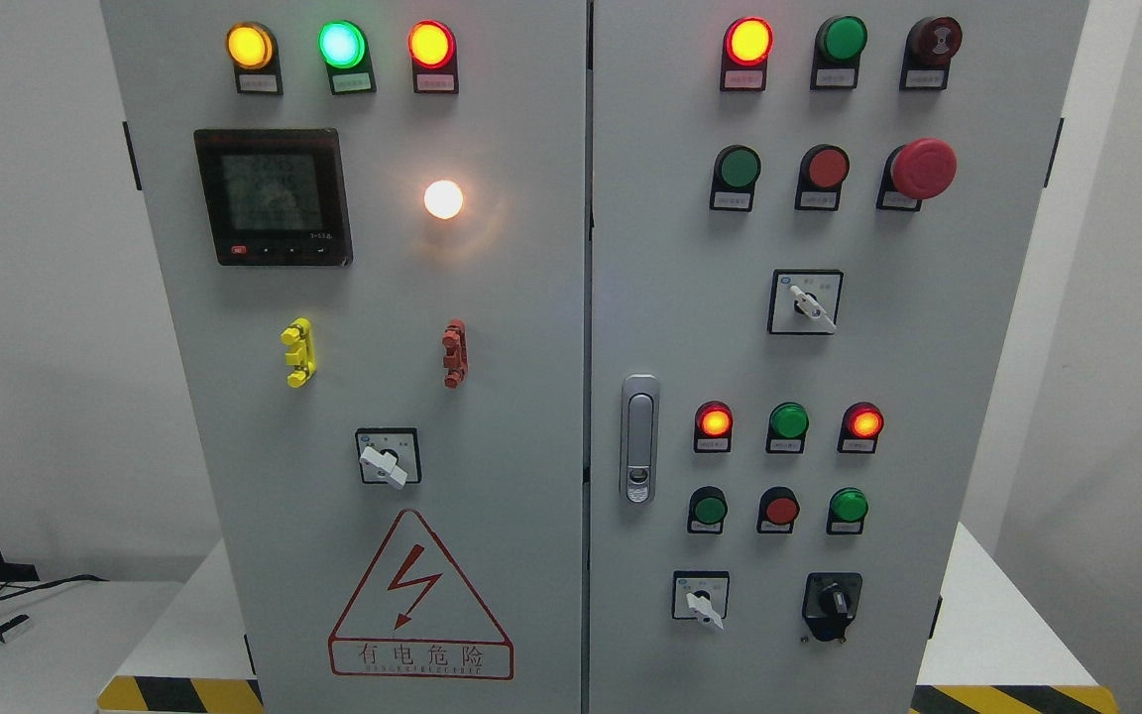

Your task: Trip black knob to open circuit

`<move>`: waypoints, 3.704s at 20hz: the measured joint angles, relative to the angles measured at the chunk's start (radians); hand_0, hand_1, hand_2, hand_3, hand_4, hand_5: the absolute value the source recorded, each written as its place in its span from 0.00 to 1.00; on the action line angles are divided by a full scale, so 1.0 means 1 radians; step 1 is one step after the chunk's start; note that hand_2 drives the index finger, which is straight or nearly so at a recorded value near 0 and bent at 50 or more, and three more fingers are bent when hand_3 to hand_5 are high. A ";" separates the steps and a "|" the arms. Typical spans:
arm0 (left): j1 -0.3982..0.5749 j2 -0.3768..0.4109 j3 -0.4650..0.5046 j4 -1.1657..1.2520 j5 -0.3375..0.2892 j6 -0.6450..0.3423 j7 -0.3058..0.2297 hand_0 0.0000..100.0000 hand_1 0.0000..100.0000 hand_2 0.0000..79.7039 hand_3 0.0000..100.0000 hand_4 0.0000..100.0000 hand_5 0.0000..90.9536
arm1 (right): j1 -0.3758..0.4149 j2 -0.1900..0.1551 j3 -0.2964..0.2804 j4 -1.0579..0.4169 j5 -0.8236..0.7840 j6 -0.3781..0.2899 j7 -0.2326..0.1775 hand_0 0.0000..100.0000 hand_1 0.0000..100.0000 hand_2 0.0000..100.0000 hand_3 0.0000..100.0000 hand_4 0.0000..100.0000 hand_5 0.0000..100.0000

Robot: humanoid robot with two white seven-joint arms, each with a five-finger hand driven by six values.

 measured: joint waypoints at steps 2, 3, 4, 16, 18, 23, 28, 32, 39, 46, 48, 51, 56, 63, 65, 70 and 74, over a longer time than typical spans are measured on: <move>0.000 0.000 0.000 0.000 0.000 0.000 0.000 0.12 0.39 0.00 0.00 0.00 0.00 | 0.023 -0.001 0.000 -0.050 0.000 -0.035 -0.014 0.16 0.71 0.42 0.80 0.78 0.85; 0.000 0.000 0.000 0.000 0.000 0.000 0.000 0.12 0.39 0.00 0.00 0.00 0.00 | 0.033 -0.001 0.000 -0.079 0.000 -0.049 -0.019 0.17 0.71 0.42 0.80 0.79 0.85; 0.000 0.000 0.000 0.000 0.000 0.000 0.000 0.12 0.39 0.00 0.00 0.00 0.00 | 0.041 -0.001 0.000 -0.108 0.000 -0.060 -0.023 0.19 0.71 0.42 0.81 0.80 0.86; 0.000 0.000 0.000 0.000 0.000 0.000 0.000 0.12 0.39 0.00 0.00 0.00 0.00 | 0.071 -0.003 -0.006 -0.491 0.001 0.014 -0.033 0.23 0.70 0.41 0.82 0.81 0.88; 0.000 0.000 0.000 0.000 0.000 0.000 0.000 0.12 0.39 0.00 0.00 0.00 0.00 | 0.065 -0.003 -0.014 -0.561 0.001 0.042 -0.033 0.24 0.70 0.41 0.82 0.81 0.88; 0.000 0.000 0.000 0.000 0.000 0.000 0.000 0.12 0.39 0.00 0.00 0.00 0.00 | 0.026 -0.003 -0.035 -0.715 0.002 0.113 -0.036 0.25 0.69 0.42 0.82 0.81 0.89; 0.000 0.000 0.000 0.000 0.000 0.000 0.000 0.12 0.39 0.00 0.00 0.00 0.00 | -0.032 -0.003 -0.054 -0.840 0.002 0.157 -0.036 0.25 0.69 0.42 0.81 0.82 0.89; 0.000 0.000 0.000 0.000 0.000 0.000 0.000 0.12 0.39 0.00 0.00 0.00 0.00 | -0.097 -0.003 -0.066 -0.921 0.002 0.236 -0.036 0.26 0.69 0.41 0.81 0.82 0.89; 0.000 0.000 0.000 0.000 0.000 0.000 0.000 0.12 0.39 0.00 0.00 0.00 0.00 | -0.232 -0.003 -0.078 -1.028 0.004 0.407 -0.039 0.21 0.76 0.37 0.75 0.79 0.89; 0.000 -0.001 0.000 0.000 0.000 0.000 0.000 0.12 0.39 0.00 0.00 0.00 0.00 | -0.360 -0.003 -0.080 -1.088 0.022 0.567 -0.059 0.23 0.79 0.39 0.76 0.79 0.89; 0.000 0.000 0.000 0.000 0.000 0.000 0.000 0.12 0.39 0.00 0.00 0.00 0.00 | -0.392 -0.003 -0.077 -1.099 0.025 0.618 -0.060 0.24 0.81 0.39 0.76 0.79 0.89; 0.000 0.000 0.000 0.000 0.000 0.000 0.000 0.12 0.39 0.00 0.00 0.00 0.00 | -0.430 -0.003 -0.071 -1.110 0.029 0.675 -0.064 0.21 0.84 0.40 0.76 0.79 0.89; 0.000 0.000 0.000 0.000 0.000 0.000 0.000 0.12 0.39 0.00 0.00 0.00 0.00 | -0.485 0.013 -0.047 -1.107 0.052 0.715 -0.100 0.20 0.84 0.44 0.79 0.82 0.90; 0.000 0.000 0.000 0.000 0.000 0.000 0.000 0.12 0.39 0.00 0.00 0.00 0.00 | -0.555 0.045 -0.026 -1.071 0.075 0.748 -0.115 0.23 0.83 0.45 0.80 0.83 0.91; 0.000 0.000 0.000 0.000 0.000 0.000 0.000 0.12 0.39 0.00 0.00 0.00 0.00 | -0.575 0.053 -0.022 -1.059 0.078 0.754 -0.120 0.24 0.83 0.45 0.80 0.83 0.91; 0.000 0.000 0.000 0.000 0.000 0.000 0.000 0.12 0.39 0.00 0.00 0.00 0.00 | -0.619 0.066 -0.014 -1.028 0.083 0.762 -0.127 0.24 0.82 0.45 0.80 0.83 0.91; 0.000 0.000 0.000 0.000 0.000 0.000 0.000 0.12 0.39 0.00 0.00 0.00 0.00 | -0.635 0.076 -0.010 -1.006 0.089 0.778 -0.128 0.25 0.82 0.45 0.81 0.83 0.92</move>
